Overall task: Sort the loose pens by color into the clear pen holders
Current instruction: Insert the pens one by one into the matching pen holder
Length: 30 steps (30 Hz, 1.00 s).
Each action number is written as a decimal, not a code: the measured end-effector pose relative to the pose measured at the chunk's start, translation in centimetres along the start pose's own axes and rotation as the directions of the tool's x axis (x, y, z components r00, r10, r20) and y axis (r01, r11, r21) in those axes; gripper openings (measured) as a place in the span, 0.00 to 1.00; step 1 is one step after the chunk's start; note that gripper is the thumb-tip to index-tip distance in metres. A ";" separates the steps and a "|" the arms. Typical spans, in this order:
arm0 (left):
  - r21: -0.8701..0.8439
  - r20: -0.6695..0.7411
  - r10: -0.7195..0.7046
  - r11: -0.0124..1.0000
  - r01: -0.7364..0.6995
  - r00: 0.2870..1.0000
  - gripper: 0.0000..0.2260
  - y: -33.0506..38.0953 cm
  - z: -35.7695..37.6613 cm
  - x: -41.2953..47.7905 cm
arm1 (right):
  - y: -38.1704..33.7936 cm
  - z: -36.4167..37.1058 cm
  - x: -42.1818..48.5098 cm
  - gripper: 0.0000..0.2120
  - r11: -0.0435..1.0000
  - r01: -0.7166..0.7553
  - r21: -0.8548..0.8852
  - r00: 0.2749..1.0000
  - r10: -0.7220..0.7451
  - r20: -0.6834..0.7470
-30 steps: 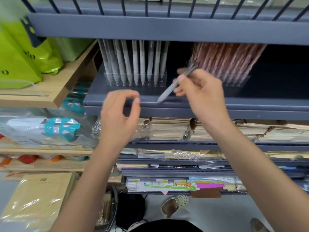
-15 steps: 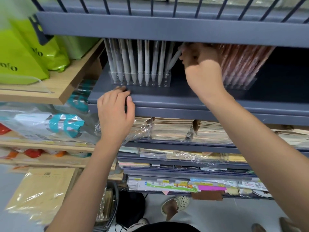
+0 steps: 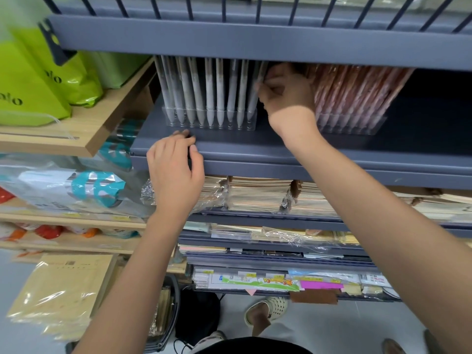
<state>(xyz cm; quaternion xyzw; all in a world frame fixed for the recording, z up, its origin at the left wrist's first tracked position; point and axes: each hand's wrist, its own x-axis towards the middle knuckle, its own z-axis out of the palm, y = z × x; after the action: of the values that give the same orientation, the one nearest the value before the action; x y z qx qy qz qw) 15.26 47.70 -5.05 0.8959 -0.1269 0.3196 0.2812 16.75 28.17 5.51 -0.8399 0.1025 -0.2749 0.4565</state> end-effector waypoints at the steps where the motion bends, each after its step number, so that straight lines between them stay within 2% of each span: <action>1: 0.000 -0.003 -0.004 1.000 0.004 1.000 0.11 0.0 0.1 0.0 | 0.1 0.1 -0.1 0.05 0.999 -0.008 0.043 1.000 0.009 -0.009; 2: 0.002 -0.005 -0.007 1.000 0.007 1.000 0.12 0.0 0.1 -0.1 | 0.4 0.4 -0.1 0.02 0.996 -0.010 0.088 1.000 0.011 -0.009; 4: 0.002 -0.001 -0.008 1.000 0.008 1.000 0.12 0.0 0.2 -0.1 | 0.5 0.7 -0.4 0.05 0.994 0.008 0.106 1.000 -0.006 -0.017; 12: -0.037 0.043 -0.023 0.999 0.025 0.999 0.10 0.2 -0.7 0.4 | 1.2 1.6 -1.1 0.08 0.999 0.052 0.012 0.997 -0.051 -0.055; 16: -0.224 0.039 -0.144 0.963 0.149 0.989 0.09 -0.2 -2.2 2.3 | 1.9 2.2 -1.7 0.08 0.997 0.052 0.063 0.995 -0.046 -0.087; 20: -0.356 -0.027 -0.281 0.900 0.253 0.959 0.15 -1.4 -2.9 5.4 | 2.4 2.6 -2.0 0.08 0.994 0.068 0.086 0.991 -0.057 -0.118; 22: -0.410 0.028 -0.295 0.868 0.280 0.955 0.16 -1.9 -2.8 7.0 | 2.6 2.7 -2.0 0.07 0.991 0.072 0.109 0.990 -0.057 -0.132; 25: -0.495 0.112 -0.260 0.822 0.280 0.959 0.11 -2.3 -2.4 8.1 | 2.8 2.8 -2.0 0.02 0.984 0.069 0.165 0.991 -0.048 -0.126; 27: -0.509 0.114 -0.235 0.821 0.260 0.965 0.07 -2.4 -2.2 8.1 | 3.1 2.8 -2.1 0.05 0.981 0.078 0.179 0.991 -0.056 -0.125; 30: -0.541 0.118 -0.251 0.795 0.274 0.961 0.08 -2.9 -2.0 7.9 | 3.4 2.8 -2.3 0.06 0.981 0.087 0.176 0.989 -0.064 -0.131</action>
<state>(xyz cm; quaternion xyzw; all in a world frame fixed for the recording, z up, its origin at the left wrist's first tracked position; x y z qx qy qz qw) 21.46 50.84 0.05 0.7914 -0.0941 0.2094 0.5666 16.70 29.26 0.66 -0.7794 0.0732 -0.3520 0.5131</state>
